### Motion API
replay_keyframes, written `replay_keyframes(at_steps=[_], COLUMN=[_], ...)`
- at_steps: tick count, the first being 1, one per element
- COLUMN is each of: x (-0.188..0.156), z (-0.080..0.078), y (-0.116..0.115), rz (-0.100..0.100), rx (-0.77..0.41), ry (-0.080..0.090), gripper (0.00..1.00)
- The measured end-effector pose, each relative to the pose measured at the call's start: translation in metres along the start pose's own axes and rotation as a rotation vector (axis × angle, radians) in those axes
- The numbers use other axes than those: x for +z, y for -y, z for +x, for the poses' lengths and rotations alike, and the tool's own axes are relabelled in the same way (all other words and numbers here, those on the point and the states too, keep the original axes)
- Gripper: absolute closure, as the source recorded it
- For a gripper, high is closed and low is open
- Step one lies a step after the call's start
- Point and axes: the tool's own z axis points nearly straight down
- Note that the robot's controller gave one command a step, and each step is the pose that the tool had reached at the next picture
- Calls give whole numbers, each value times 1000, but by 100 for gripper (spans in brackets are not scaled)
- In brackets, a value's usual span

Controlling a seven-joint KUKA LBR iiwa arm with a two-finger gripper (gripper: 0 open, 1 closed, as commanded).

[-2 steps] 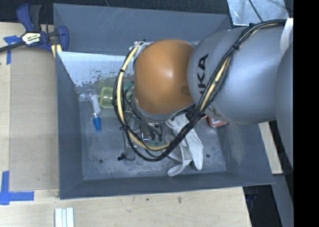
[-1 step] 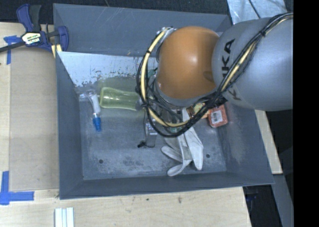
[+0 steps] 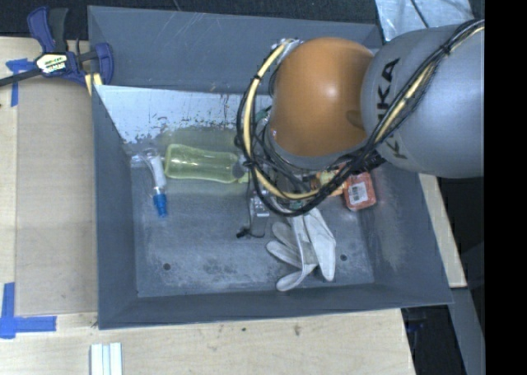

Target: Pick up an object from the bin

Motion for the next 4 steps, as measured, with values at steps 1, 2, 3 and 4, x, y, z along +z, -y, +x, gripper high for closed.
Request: replay_keyframes(at_steps=[1, 2, 3, 4], x=[18, -13, -1, 43], z=[-7, -8, -33, -36], y=[4, 8, 27, 29], rz=[1, 1, -1, 1], rx=[15, -218, -160, 79], ry=[2, -7, 16, -2], gripper=[0, 0, 0, 0])
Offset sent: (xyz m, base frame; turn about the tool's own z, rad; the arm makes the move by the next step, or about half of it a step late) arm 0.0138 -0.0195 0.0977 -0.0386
